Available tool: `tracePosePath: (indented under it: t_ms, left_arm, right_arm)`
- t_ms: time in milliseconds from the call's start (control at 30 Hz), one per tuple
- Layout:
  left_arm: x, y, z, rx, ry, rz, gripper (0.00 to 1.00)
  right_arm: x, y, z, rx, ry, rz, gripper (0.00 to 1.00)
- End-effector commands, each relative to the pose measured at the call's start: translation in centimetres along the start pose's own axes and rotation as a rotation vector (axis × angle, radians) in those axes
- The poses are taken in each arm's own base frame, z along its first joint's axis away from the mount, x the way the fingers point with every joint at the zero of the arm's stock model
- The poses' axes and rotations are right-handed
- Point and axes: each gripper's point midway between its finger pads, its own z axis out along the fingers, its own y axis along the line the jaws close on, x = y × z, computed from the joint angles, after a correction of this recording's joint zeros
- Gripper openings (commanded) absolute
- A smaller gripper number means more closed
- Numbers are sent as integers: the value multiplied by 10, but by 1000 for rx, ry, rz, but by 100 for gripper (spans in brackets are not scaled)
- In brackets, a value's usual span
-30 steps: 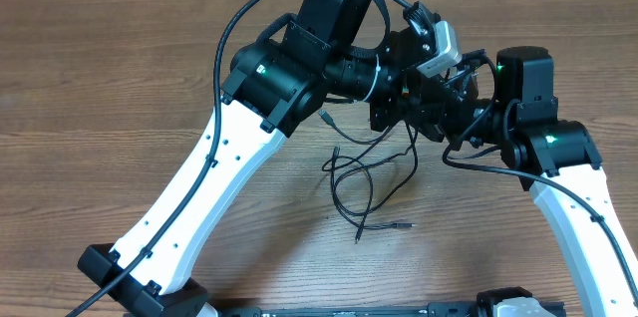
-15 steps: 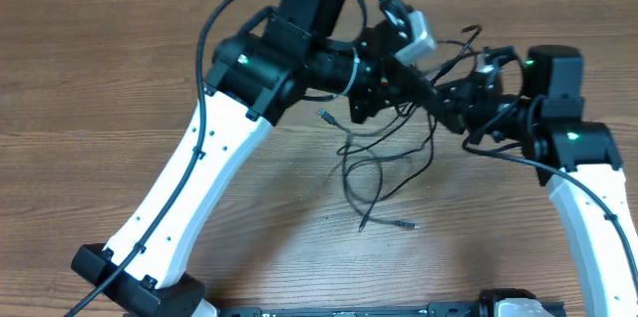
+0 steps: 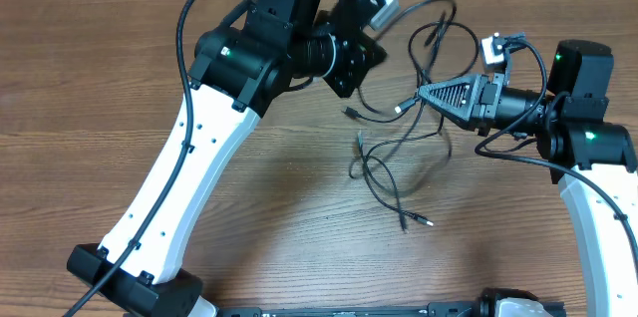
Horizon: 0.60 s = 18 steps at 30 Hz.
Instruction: Untangle cables
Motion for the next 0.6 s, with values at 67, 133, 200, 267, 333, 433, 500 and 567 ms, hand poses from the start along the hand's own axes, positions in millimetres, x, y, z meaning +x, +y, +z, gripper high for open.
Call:
tracePosePath:
  t_ms: [67,133,200,267,333,433,500,567]
  left_arm:
    - [1,74,-20,-442,-37,-231,4]
    - [0,73,-19,-436,-41,-230,4]
    - [-1,70,-18,-421,-41,-222,4]
    - [-2,65,-16,-384,-36,-185,4]
    - [-3,55,-13,-327,-25,-114,4]
    - [-5,36,-13,-225,-19,-4,4]
    - [-7,27,-13,-176,-23,42,4]
    - [-8,18,-14,-134,-25,91,4]
  right_arm:
    - [15,28,-4,-145,89,-126,4]
    - [15,28,-4,-143,87,-125,4]
    - [14,26,-4,-133,81,-125,4]
    - [9,19,-3,-90,52,-123,4]
    - [0,1,-2,12,-6,-92,4]
    - [-13,-59,-13,332,-143,41,13]
    - [-12,-89,-26,500,-194,117,30]
    - [-8,-110,-39,628,-229,176,49]
